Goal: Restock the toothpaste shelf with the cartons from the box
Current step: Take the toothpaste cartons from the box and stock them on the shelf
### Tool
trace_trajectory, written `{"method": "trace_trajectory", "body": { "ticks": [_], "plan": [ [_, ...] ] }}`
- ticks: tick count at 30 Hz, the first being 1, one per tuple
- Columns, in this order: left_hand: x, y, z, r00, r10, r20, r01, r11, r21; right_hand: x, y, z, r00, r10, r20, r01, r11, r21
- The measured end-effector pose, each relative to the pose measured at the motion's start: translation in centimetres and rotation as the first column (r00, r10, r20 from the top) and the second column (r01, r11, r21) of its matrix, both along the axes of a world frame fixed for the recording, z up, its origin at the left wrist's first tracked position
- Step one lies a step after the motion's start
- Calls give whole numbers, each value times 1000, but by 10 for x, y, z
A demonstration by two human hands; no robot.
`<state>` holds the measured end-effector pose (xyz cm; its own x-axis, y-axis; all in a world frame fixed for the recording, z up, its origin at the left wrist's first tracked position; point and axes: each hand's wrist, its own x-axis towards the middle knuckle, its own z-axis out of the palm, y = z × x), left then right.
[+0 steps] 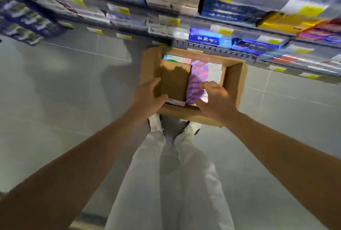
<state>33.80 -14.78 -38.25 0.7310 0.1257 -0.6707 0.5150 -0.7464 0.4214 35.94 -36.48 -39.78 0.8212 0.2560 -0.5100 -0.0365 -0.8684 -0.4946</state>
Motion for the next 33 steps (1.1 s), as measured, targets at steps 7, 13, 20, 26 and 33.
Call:
{"method": "trace_trajectory", "body": {
  "ticks": [7, 13, 20, 26, 33],
  "plan": [
    [-8, 8, -183, 995, -40, -97, 34, 998, -60, -10, 16, -187, 977, -59, -206, 57, 998, -17],
    [-7, 10, -317, 982, -118, -148, 107, 991, -75, -20, 43, -347, 952, -11, -305, -1, 999, -38],
    [-2, 16, -415, 987, -76, -140, 60, 992, -109, -25, 67, -461, 887, 199, -417, -229, 973, -24],
    [3, 20, -442, 996, 35, -85, -50, 983, -179, -23, 93, -496, 765, 318, -559, -389, 921, -8],
    [9, 23, -435, 995, 76, -58, -87, 975, -205, -13, 93, -494, 713, 247, -656, -341, 940, -17]
  ]
}}
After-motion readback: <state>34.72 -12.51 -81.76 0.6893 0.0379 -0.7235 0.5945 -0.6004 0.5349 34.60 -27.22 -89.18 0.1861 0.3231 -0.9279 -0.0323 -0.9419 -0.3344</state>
